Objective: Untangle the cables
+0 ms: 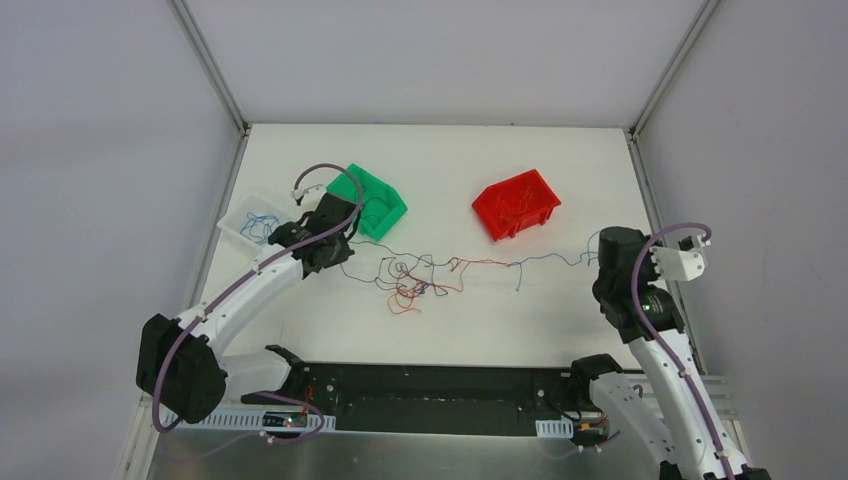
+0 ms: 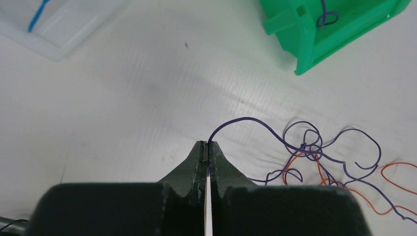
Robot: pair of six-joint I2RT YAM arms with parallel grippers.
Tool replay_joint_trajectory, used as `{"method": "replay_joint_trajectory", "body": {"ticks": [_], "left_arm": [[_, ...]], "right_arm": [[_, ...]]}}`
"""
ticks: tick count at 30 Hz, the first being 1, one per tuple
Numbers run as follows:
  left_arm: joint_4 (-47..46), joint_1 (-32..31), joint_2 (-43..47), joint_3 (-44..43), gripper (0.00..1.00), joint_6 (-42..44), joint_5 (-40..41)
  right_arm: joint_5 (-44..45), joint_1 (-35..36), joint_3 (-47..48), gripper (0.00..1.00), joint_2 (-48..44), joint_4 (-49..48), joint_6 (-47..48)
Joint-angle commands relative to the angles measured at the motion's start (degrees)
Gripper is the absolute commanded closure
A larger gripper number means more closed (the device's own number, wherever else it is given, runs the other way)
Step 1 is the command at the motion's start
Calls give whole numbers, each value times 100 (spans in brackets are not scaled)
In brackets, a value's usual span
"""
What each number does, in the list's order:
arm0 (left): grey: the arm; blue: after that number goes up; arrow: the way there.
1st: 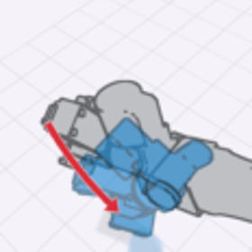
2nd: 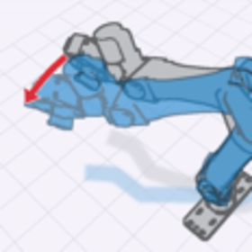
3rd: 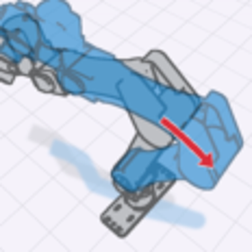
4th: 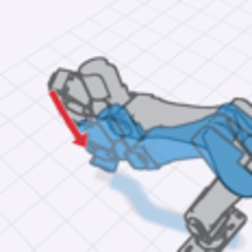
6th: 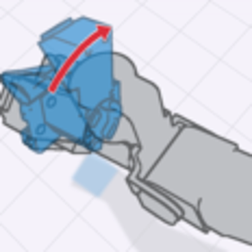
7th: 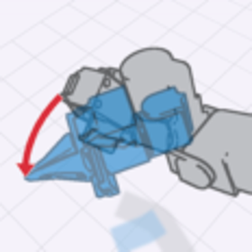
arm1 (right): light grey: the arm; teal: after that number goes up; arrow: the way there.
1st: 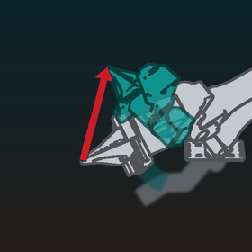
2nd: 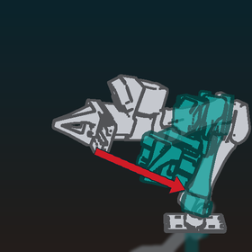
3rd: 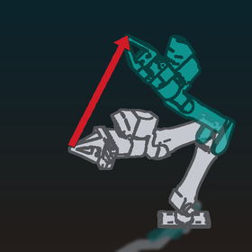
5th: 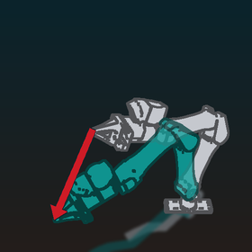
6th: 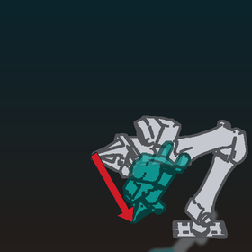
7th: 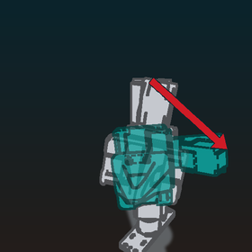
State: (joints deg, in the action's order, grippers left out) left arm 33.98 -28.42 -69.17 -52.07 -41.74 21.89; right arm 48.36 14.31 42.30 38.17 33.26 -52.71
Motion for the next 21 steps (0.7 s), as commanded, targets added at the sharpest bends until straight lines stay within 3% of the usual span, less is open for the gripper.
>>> {"method": "replay_joint_trajectory", "body": {"ticks": [1,6,9,18,21], "left_arm": [[637,19,521,51,100,-781,1234],[1374,245,1173,260,100,-1667,2135],[1372,438,1626,488,100,-1797,2168],[1201,452,1328,242,100,-1132,1394],[671,445,1379,230,100,-350,709]], "right_arm": [[864,-53,354,100,-184,22,305],[1656,-72,309,100,-340,180,219],[1941,-78,321,100,-416,261,190],[1740,-90,407,100,-433,61,593],[1115,-92,349,100,-521,-343,1245]]}}
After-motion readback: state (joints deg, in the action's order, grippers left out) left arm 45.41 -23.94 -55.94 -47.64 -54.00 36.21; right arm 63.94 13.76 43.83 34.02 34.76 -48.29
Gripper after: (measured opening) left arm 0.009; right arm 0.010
